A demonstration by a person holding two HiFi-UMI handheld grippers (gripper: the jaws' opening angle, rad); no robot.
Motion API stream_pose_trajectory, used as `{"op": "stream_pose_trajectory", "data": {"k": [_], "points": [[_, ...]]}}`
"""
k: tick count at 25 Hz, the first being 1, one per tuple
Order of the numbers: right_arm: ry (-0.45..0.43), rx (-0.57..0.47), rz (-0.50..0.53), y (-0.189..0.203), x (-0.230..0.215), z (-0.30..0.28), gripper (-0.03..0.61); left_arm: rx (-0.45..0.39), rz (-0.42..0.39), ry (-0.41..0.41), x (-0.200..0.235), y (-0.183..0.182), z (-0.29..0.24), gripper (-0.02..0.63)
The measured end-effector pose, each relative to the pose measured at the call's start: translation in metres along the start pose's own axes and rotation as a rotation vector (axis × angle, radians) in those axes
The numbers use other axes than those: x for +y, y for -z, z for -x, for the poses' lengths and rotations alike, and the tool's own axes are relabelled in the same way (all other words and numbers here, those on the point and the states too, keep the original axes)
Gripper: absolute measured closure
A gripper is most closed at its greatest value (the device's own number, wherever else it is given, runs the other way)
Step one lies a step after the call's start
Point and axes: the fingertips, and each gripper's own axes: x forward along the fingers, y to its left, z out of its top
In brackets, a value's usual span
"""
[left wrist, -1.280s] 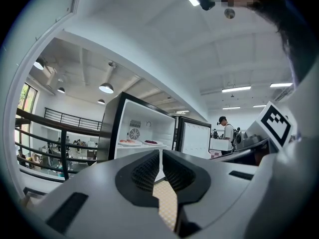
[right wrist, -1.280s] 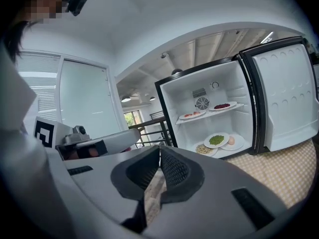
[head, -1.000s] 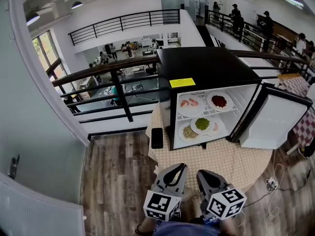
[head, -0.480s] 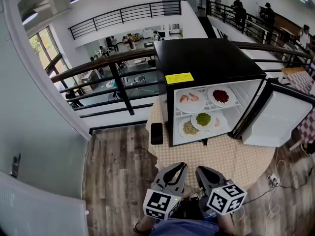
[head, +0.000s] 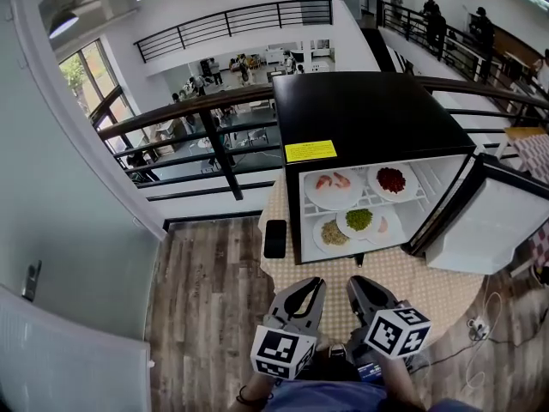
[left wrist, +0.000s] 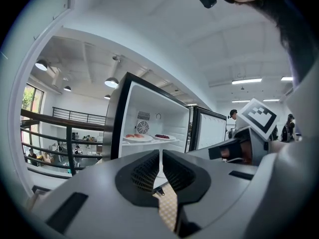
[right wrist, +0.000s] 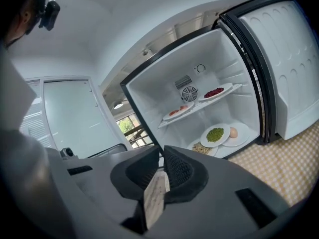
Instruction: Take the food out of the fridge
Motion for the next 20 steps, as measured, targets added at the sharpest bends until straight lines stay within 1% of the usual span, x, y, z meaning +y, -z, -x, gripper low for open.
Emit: {"op": "stream_pose_trajectory", "data": {"k": [2, 5, 7, 8, 10, 12, 14, 17, 20], "points": [[0.011, -0.002, -0.05, -0.01, -0.011, -0.009, 0.555, -0.003, 0.0, -0.012, 0.0, -0.002, -0.007, 0.594], [-0.003, -0.013, -0.135, -0.025, -0.025, -0.023, 0.554, -0.007, -0.004, -0.026, -0.001, -0.006, -0.016, 0.594], [-0.013, -0.021, -0.167, -0.036, -0.03, -0.034, 0.551, -0.011, -0.006, -0.036, -0.001, -0.008, -0.02, 0.594], [-0.017, -0.024, -0.174, -0.041, -0.032, -0.039, 0.535, -0.013, -0.007, -0.042, 0.0, -0.009, -0.022, 0.594], [-0.026, -0.025, -0.187, -0.05, -0.036, -0.052, 0.468, -0.015, -0.009, -0.054, 0.002, -0.011, -0.026, 0.594], [-0.027, -0.026, -0.221, -0.056, -0.041, -0.065, 0.455, -0.018, -0.009, -0.066, 0.004, -0.012, -0.028, 0.594], [-0.014, -0.029, -0.273, -0.062, -0.048, -0.077, 0.426, -0.021, -0.009, -0.078, 0.007, -0.014, -0.031, 0.594], [0.02, -0.041, -0.358, -0.069, -0.061, -0.094, 0.346, -0.027, -0.008, -0.095, 0.011, -0.017, -0.033, 0.594], [0.017, -0.037, -0.479, -0.071, -0.072, -0.113, 0.323, -0.032, -0.006, -0.116, 0.016, -0.018, -0.034, 0.594]]}}
